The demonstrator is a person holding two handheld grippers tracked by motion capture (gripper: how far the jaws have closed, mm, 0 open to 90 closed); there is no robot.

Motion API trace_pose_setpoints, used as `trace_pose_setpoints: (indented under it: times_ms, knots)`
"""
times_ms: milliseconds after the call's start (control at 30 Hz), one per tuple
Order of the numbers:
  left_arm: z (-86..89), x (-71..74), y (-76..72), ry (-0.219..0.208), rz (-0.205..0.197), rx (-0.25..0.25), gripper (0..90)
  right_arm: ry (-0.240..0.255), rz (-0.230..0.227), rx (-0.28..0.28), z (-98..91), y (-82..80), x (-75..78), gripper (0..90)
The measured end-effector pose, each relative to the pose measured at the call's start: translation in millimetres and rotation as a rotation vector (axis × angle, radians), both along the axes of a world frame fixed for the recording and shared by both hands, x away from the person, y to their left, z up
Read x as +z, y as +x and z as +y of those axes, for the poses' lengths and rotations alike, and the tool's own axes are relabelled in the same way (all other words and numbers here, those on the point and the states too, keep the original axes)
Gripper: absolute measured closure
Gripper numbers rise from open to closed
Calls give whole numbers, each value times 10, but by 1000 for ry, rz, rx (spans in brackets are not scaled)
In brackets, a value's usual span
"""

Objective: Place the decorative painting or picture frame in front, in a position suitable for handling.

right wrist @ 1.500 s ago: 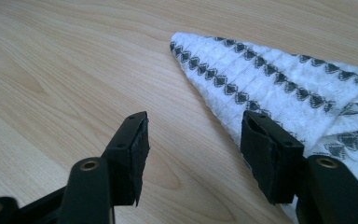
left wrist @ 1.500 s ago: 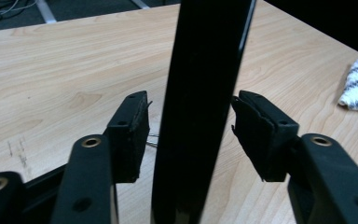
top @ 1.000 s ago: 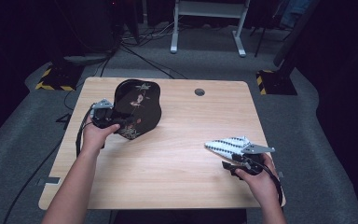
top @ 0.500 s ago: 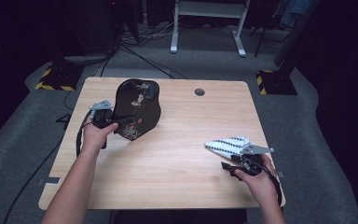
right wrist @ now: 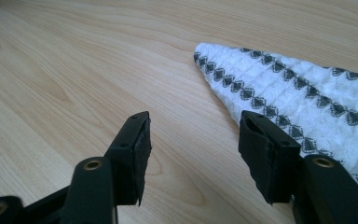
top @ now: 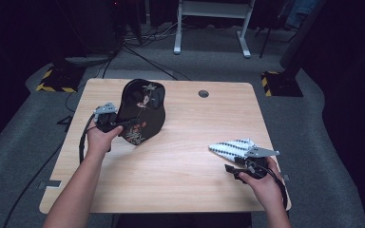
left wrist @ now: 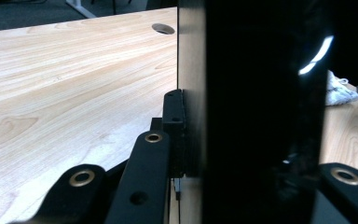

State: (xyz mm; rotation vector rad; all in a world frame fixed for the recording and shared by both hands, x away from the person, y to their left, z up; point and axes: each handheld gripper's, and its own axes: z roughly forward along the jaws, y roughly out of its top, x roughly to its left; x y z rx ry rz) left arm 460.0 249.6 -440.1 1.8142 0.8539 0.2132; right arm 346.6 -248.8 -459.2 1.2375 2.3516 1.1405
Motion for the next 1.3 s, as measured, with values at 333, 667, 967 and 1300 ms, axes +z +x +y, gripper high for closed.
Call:
trace_pose_setpoints:
  times_ms: [333,667,967,1300]
  knots:
    - [-206,152,-150,-8,-22,-53,806,-4,-18,3,-27,-3,44,449]
    - [-584,254,-327,-66,-16,-206,806,-3,-29,6,-10,3,85,450]
    - [-868,173,-415,-64,-8,-278,805,-7,-28,15,11,14,99,449]
    - [-1006,29,-486,-75,-41,-269,804,-9,-35,19,13,23,119,445]
